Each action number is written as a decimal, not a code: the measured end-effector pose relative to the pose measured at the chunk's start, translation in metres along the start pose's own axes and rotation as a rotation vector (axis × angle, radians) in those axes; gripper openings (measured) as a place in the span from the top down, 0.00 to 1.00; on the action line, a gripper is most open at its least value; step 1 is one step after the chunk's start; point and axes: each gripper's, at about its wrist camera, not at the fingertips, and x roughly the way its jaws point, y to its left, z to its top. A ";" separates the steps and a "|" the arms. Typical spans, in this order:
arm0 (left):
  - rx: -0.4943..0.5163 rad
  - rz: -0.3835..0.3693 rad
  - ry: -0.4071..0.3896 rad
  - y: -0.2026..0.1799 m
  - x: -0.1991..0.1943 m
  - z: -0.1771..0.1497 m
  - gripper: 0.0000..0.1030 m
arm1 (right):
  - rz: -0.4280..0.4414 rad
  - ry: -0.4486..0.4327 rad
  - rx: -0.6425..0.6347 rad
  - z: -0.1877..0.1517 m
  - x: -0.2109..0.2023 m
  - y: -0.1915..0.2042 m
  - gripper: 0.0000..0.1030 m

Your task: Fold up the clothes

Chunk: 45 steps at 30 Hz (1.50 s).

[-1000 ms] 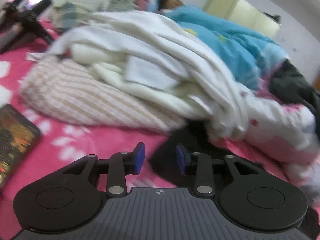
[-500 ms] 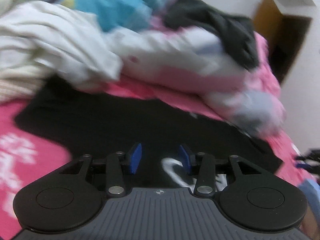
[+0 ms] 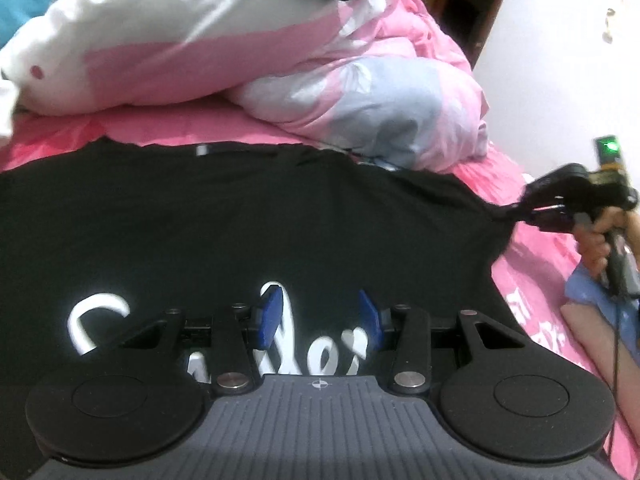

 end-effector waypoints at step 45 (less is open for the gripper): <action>-0.135 -0.142 -0.061 0.034 0.022 -0.012 0.51 | 0.093 -0.104 -0.960 -0.038 0.065 0.153 0.99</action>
